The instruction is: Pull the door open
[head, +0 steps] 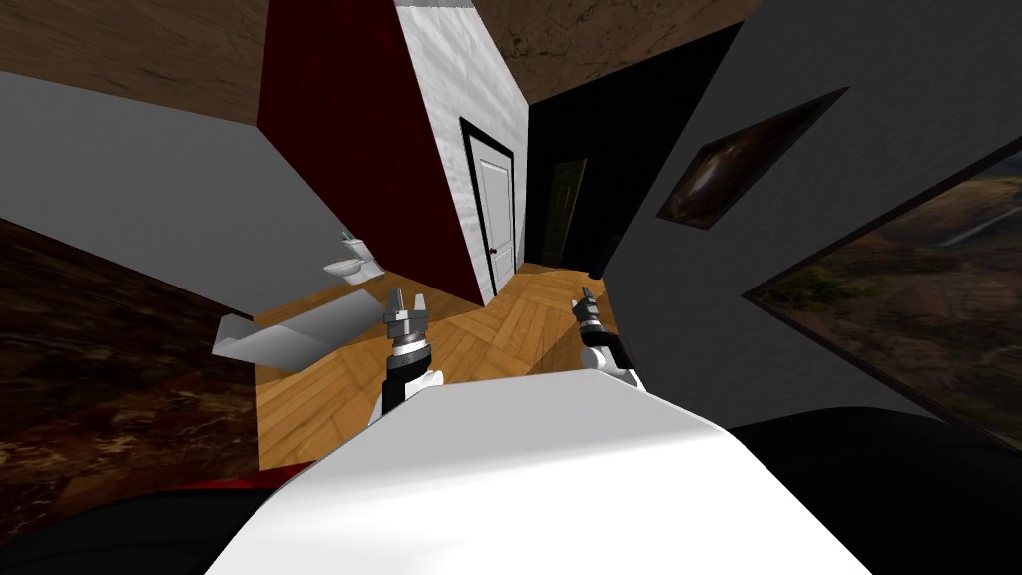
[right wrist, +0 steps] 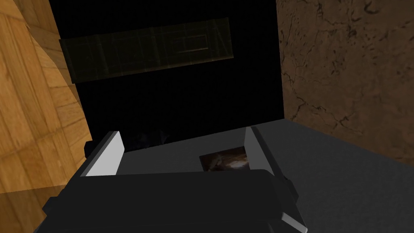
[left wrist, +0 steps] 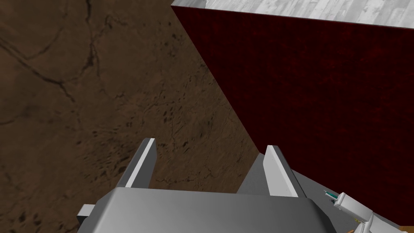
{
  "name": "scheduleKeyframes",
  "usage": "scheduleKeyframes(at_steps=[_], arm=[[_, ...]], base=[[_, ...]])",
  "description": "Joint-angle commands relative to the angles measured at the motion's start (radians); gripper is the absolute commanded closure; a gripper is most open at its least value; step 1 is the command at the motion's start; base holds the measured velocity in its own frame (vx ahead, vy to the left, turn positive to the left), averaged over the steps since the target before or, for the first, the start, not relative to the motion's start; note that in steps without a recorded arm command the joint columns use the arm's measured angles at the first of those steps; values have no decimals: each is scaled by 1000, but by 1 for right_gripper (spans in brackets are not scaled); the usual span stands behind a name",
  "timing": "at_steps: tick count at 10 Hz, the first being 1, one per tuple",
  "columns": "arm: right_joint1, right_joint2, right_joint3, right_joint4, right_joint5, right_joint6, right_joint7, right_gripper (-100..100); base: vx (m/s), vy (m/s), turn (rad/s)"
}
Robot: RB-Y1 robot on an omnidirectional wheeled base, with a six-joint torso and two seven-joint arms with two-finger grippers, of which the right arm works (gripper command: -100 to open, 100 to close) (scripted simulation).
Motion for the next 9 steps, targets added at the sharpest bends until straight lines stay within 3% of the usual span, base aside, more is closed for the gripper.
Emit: scheduleKeyframes(at_steps=[1, 9], arm=[[-10, -5, -10, 23, -30, 27, 14, -100], [-54, -26, -52, 139, -181, 147, 77, -100]], base=[[17, -125, -31], [55, -108, -18]])
